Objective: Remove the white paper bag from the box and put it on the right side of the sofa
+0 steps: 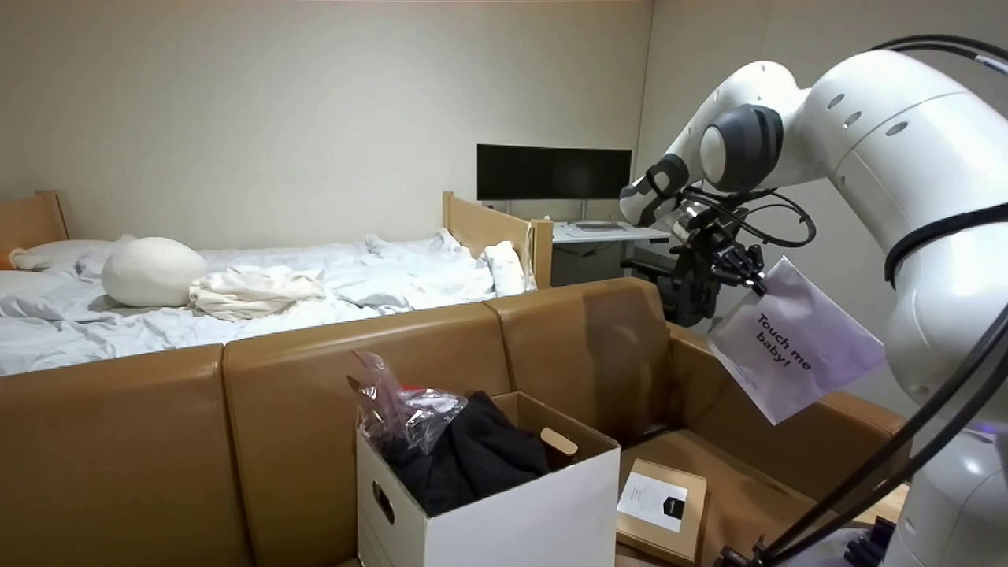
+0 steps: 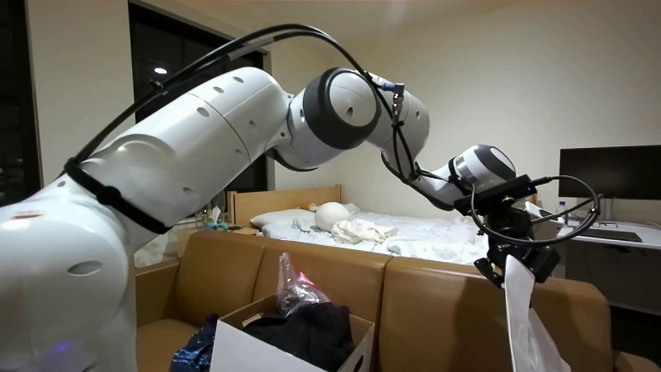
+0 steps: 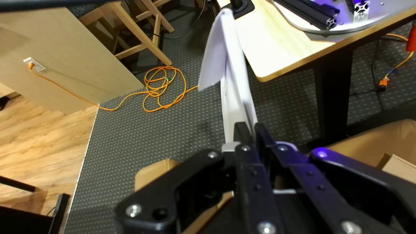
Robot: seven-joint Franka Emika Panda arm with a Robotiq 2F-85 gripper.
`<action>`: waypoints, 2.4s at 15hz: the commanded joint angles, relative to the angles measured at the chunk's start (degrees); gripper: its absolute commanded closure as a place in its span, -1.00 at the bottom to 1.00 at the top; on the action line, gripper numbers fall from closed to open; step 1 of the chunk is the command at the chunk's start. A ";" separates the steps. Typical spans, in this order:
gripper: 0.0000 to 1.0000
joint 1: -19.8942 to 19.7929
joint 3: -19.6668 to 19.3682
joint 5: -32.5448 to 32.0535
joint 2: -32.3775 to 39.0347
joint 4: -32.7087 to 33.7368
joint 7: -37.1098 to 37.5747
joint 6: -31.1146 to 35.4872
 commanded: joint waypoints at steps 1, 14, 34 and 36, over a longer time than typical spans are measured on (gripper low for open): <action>0.90 -1.85 -2.00 -4.42 10.46 12.68 -5.87 -5.39; 0.89 -8.08 -3.72 -9.92 21.69 31.53 -35.51 -5.77; 0.92 -9.99 -2.79 -4.89 29.94 36.57 -17.34 -21.10; 0.90 -10.54 -3.18 -5.32 29.22 36.32 -18.87 -22.04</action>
